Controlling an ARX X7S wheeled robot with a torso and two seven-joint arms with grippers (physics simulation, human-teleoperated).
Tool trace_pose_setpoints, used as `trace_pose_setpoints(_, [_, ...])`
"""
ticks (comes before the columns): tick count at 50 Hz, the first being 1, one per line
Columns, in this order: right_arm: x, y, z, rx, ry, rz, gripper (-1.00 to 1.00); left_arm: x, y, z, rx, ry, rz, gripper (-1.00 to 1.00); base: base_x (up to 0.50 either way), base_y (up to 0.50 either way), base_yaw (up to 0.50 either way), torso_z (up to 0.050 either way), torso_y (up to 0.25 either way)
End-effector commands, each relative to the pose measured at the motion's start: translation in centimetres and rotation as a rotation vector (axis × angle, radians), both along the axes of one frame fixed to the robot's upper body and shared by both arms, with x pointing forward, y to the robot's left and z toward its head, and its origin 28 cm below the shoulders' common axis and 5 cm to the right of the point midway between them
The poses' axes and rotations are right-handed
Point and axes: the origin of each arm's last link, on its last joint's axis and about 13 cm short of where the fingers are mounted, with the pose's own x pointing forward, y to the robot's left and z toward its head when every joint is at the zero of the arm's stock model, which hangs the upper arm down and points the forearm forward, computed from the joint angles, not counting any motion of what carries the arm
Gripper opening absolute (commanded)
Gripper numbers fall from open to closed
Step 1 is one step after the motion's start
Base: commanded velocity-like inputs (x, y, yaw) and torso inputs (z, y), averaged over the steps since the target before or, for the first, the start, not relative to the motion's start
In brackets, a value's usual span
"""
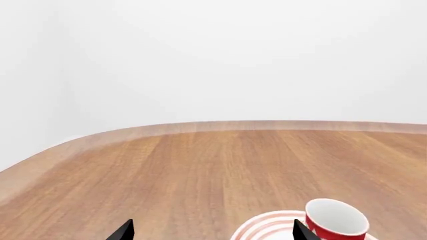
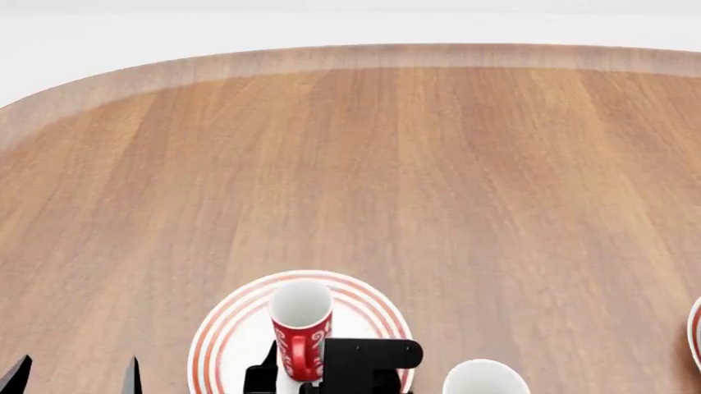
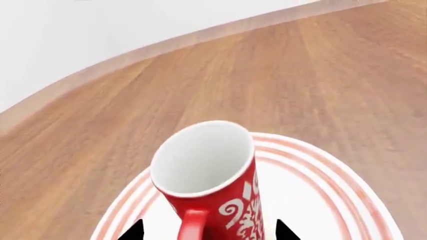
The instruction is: Put the red mug on the left plate.
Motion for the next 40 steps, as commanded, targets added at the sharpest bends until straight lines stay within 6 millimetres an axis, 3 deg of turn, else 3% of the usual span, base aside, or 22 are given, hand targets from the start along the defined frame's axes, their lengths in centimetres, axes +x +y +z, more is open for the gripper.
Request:
trace_pose_setpoints(1, [0.1,0.1,0.2,0.014,-0.013,-0.001,1.00,0.0,0.0,0.0,-0.001,0.000,0.000,1.00,0.00,0.00,0.00,0.000,0.000])
trace_pose_setpoints(24, [-0.9,1.5,0.8,0.018,-0.150,0.004,1.00,-0.5,0.0,0.7,-0.003,-0.020,-0.004,1.00,0.00,0.00,0.00,0.000,0.000])
trace_pose_setpoints(27, [-1.4,2.4,1.4,0.029,-0.228,0.002,1.00,-1.0,0.0,1.3,-0.003,-0.040,-0.011,1.00,0.00,0.00,0.00,0.000,0.000])
trace_pose_setpoints(40, [-3.5,1.9,3.7,0.040,-0.318,-0.008,1.00,-1.8,0.0,2.2,0.001,-0.075,-0.017,1.00,0.00,0.00,0.00,0.000,0.000])
